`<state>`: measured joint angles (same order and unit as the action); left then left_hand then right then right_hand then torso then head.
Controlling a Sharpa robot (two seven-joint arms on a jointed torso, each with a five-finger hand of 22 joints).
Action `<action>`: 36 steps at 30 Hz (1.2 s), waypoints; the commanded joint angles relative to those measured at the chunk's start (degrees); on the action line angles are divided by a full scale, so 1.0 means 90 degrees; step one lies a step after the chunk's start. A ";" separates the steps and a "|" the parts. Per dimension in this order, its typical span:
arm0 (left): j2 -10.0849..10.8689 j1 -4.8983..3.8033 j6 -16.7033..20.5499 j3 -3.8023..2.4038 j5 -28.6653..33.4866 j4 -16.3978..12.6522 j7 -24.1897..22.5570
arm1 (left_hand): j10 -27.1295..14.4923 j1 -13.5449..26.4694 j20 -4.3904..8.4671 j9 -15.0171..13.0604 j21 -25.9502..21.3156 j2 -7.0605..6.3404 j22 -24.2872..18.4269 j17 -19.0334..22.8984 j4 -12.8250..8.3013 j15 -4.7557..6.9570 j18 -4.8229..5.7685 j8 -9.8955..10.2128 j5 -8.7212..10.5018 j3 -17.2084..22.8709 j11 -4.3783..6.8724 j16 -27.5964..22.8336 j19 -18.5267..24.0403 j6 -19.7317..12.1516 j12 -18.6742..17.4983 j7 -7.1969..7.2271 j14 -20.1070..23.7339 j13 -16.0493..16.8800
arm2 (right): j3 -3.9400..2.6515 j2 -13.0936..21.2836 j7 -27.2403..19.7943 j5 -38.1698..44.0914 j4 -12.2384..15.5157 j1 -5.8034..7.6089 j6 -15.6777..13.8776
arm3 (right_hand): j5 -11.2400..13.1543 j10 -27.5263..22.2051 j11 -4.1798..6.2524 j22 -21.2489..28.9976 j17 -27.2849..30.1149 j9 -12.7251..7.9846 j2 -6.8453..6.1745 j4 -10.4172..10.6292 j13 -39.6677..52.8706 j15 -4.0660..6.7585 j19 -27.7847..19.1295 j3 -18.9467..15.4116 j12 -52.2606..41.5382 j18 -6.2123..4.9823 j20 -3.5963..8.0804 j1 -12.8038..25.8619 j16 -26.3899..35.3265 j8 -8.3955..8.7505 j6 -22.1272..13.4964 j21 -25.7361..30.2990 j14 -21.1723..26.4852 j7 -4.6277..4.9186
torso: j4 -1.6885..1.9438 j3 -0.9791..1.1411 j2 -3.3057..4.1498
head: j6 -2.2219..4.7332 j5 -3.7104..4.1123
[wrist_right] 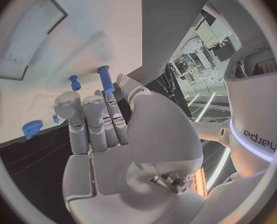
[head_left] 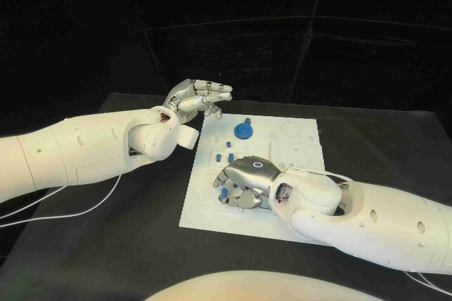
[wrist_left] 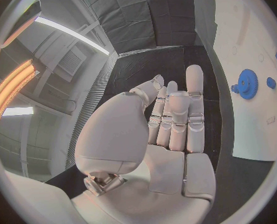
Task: Assemble the parts on the task board
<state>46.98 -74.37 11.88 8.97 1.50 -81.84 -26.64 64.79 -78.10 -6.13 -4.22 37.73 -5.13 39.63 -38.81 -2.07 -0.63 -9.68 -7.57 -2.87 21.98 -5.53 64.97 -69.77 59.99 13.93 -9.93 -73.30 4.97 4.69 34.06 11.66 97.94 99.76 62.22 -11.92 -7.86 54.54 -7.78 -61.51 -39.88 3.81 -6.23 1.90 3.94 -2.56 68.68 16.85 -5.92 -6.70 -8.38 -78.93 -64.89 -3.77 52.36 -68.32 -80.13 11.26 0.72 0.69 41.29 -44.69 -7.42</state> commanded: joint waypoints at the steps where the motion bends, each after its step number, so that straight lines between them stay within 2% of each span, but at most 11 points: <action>1: -0.0004 -0.0008 -0.0087 -0.0004 0.0014 -0.0006 -0.0009 | -0.0040 0.0050 -0.0020 0.0001 -0.0041 0.0020 -0.0006 0.0011 0.0007 0.0001 -0.0087 -0.0029 -0.0015 -0.0032 0.0009 -0.0024 0.0023 -0.0046 0.0018 0.0020 0.0058 0.0010 | -0.0002 0.0111 -0.0147 -0.0126 0.0145 0.0001 -0.0541 | -0.0037 -0.0070 -0.0001 0.0019 0.0000 0.0012 0.0045 0.0004 0.0014 0.0006 -0.0039 -0.0099 -0.0082 -0.0045 -0.0011 0.0020 0.0013 -0.0007 -0.0027 0.0052 0.0030 0.0002 | -0.0003 0.0000 -0.0003 | 0.0015 0.0005; 9: 0.0018 -0.0008 -0.0092 -0.0004 0.0014 -0.0012 -0.0006 | -0.0040 0.0050 -0.0020 0.0001 -0.0041 0.0020 -0.0006 0.0011 0.0007 0.0001 -0.0087 -0.0029 -0.0015 -0.0032 0.0009 -0.0024 0.0023 -0.0046 0.0018 0.0020 0.0058 0.0010 | -0.0022 0.0814 -0.0278 -0.0684 0.0732 0.0014 -0.0701 | -0.0271 -0.0160 0.0009 0.0047 0.0009 0.0018 0.0008 0.0088 0.0027 0.0009 -0.0020 -0.0553 -0.0394 -0.0046 -0.0014 0.0157 -0.0004 -0.0012 -0.0016 0.0088 0.0034 -0.0002 | -0.0002 -0.0010 -0.0014 | 0.0052 0.0067; 16: 0.0046 -0.0008 -0.0086 -0.0003 0.0014 -0.0031 -0.0010 | -0.0050 0.0048 -0.0021 0.0002 -0.0045 0.0022 -0.0008 0.0015 0.0004 0.0000 -0.0087 -0.0030 -0.0016 -0.0033 0.0009 -0.0024 0.0022 -0.0052 0.0022 0.0019 0.0061 0.0009 | -0.0158 0.1660 -0.0402 -0.1801 0.1186 0.0141 -0.1056 | -0.0323 0.0274 0.0055 -0.0233 -0.0271 0.0051 0.0136 0.0185 0.0078 0.0051 0.0255 -0.0858 -0.0832 0.0021 0.0019 0.0164 -0.0192 -0.0098 0.0232 -0.0144 -0.0140 0.0018 | -0.0011 -0.0007 -0.0016 | 0.0137 0.0179; 19: 0.0058 -0.0008 -0.0081 -0.0003 0.0014 -0.0041 -0.0013 | -0.0050 0.0048 -0.0021 0.0002 -0.0045 0.0022 -0.0008 0.0015 0.0004 0.0000 -0.0087 -0.0030 -0.0016 -0.0033 0.0009 -0.0024 0.0022 -0.0052 0.0022 0.0019 0.0061 0.0009 | -0.0208 0.2083 -0.0304 -0.2285 0.1353 0.0196 -0.1233 | -0.0348 0.0853 0.0184 -0.0667 -0.0508 0.0065 0.0214 0.0244 0.0171 0.0138 0.0601 -0.0923 -0.1149 0.0119 0.0073 0.0152 -0.0330 -0.0155 0.0376 -0.0500 -0.0248 -0.0077 | -0.0008 -0.0005 -0.0011 | 0.0178 0.0256; 22: 0.0073 -0.0008 -0.0072 -0.0003 0.0014 -0.0053 -0.0014 | -0.0050 0.0048 -0.0021 0.0002 -0.0045 0.0022 -0.0008 0.0015 0.0004 0.0000 -0.0087 -0.0030 -0.0016 -0.0033 0.0009 -0.0024 0.0022 -0.0052 0.0022 0.0019 0.0061 0.0009 | -0.0229 0.2432 0.0114 -0.2547 0.1474 0.0221 -0.1317 | -0.0379 0.1515 0.0350 -0.1034 -0.0832 0.0063 0.0237 0.0405 0.0340 0.0263 0.0883 -0.1052 -0.1505 0.0205 0.0174 0.0296 -0.0523 -0.0186 0.0406 -0.0803 -0.0361 -0.0200 | -0.0014 -0.0008 -0.0014 | 0.0223 0.0357; 23: 0.0079 -0.0008 -0.0068 -0.0002 0.0015 -0.0060 -0.0014 | -0.0050 0.0048 -0.0021 0.0002 -0.0045 0.0022 -0.0008 0.0015 0.0004 0.0000 -0.0087 -0.0030 -0.0016 -0.0033 0.0009 -0.0024 0.0022 -0.0052 0.0022 0.0019 0.0061 0.0009 | -0.0233 0.2556 0.0324 -0.2629 0.1508 0.0227 -0.1345 | -0.0403 0.1751 0.0424 -0.1144 -0.0937 0.0078 0.0223 0.0485 0.0434 0.0324 0.0966 -0.1131 -0.1655 0.0231 0.0229 0.0373 -0.0587 -0.0240 0.0474 -0.0895 -0.0394 -0.0267 | -0.0024 -0.0011 -0.0020 | 0.0230 0.0379; 25: 0.0086 -0.0008 -0.0062 -0.0002 0.0015 -0.0077 -0.0015 | -0.0049 0.0046 -0.0021 0.0001 -0.0047 0.0025 -0.0010 0.0018 0.0001 0.0000 -0.0087 -0.0033 -0.0016 -0.0033 0.0010 -0.0024 0.0022 -0.0051 0.0028 0.0020 0.0062 0.0011 | -0.0238 0.2791 0.0729 -0.2765 0.1561 0.0234 -0.1399 | -0.0447 0.2086 0.0541 -0.1320 -0.1105 0.0094 0.0167 0.0630 0.0672 0.0436 0.1094 -0.1313 -0.1951 0.0273 0.0344 0.0483 -0.0690 -0.0327 0.0552 -0.1040 -0.0442 -0.0378 | -0.0033 -0.0017 -0.0021 | 0.0246 0.0492; 28: 0.0085 -0.0008 -0.0062 -0.0001 0.0015 -0.0095 -0.0018 | -0.0049 0.0046 -0.0021 0.0001 -0.0047 0.0025 -0.0010 0.0018 0.0001 0.0000 -0.0087 -0.0033 -0.0016 -0.0033 0.0010 -0.0024 0.0022 -0.0051 0.0028 0.0020 0.0062 0.0011 | -0.0239 0.3035 0.1176 -0.2804 0.1583 0.0236 -0.1419 | -0.0569 0.2370 0.0616 -0.1617 -0.1396 0.0104 0.0108 0.0860 0.1072 0.0501 0.1297 -0.1590 -0.2399 0.0348 0.0427 0.0683 -0.0860 -0.0412 0.0583 -0.1271 -0.0509 -0.0449 | -0.0050 -0.0031 -0.0038 | 0.0231 0.0608; 30: 0.0088 -0.0008 -0.0061 0.0001 0.0015 -0.0115 -0.0018 | -0.0049 0.0046 -0.0021 0.0001 -0.0047 0.0025 -0.0010 0.0018 0.0001 0.0000 -0.0087 -0.0033 -0.0016 -0.0033 0.0010 -0.0024 0.0022 -0.0051 0.0028 0.0020 0.0062 0.0011 | -0.0235 0.3207 0.1500 -0.2716 0.1584 0.0235 -0.1413 | -0.0589 0.2411 0.0657 -0.1859 -0.1586 0.0119 0.0104 0.1031 0.1519 0.0538 0.1456 -0.1792 -0.2839 0.0406 0.0471 0.0777 -0.0980 -0.0501 0.0602 -0.1457 -0.0546 -0.0487 | -0.0072 -0.0035 -0.0046 | 0.0233 0.0691; 32: 0.0098 -0.0008 -0.0060 0.0003 0.0015 -0.0140 -0.0021 | -0.0049 0.0046 -0.0021 0.0001 -0.0047 0.0025 -0.0010 0.0018 0.0001 0.0000 -0.0087 -0.0033 -0.0016 -0.0033 0.0010 -0.0024 0.0022 -0.0051 0.0028 0.0020 0.0062 0.0011 | -0.0227 0.3355 0.1822 -0.2497 0.1574 0.0229 -0.1386 | -0.0606 0.2495 0.0692 -0.2103 -0.1742 0.0154 0.0127 0.1258 0.3475 0.0554 0.1603 -0.2076 -0.4488 0.0459 0.0526 0.0759 -0.1090 -0.0665 0.0594 -0.1643 -0.0558 -0.0543 | -0.0100 -0.0037 -0.0056 | 0.0232 0.0766; 36: 0.0111 -0.0007 -0.0064 0.0007 0.0015 -0.0157 -0.0021 | -0.0049 0.0046 -0.0021 0.0001 -0.0047 0.0025 -0.0010 0.0018 0.0001 0.0000 -0.0087 -0.0033 -0.0016 -0.0033 0.0010 -0.0024 0.0022 -0.0051 0.0028 0.0020 0.0062 0.0011 | -0.0209 0.3454 0.2214 -0.2044 0.1567 0.0170 -0.1287 | -0.0595 0.2593 0.0740 -0.2327 -0.1847 0.0304 0.0253 0.1614 0.5551 0.0618 0.1732 -0.2490 -0.6156 0.0518 0.0526 0.0801 -0.1169 -0.1030 0.0689 -0.1808 -0.0557 -0.0586 | -0.0153 -0.0031 -0.0069 | 0.0207 0.0788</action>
<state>47.92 -74.37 11.76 9.05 1.51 -83.11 -26.52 64.79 -78.10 -6.13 -4.22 37.51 -5.13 39.59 -38.70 -2.06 -0.63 -9.69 -7.57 -2.87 21.98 -5.53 64.97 -69.77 59.77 13.93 -9.71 -73.30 5.01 2.74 65.16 25.38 76.30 113.69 63.93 -23.15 -13.20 77.50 -1.23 -74.95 -56.36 6.26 -4.55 16.06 50.78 2.72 83.78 -4.76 -58.89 -2.61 -3.78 -71.72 -75.22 -12.42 58.21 -84.33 -83.96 6.04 -0.23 0.40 40.80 -42.74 -0.51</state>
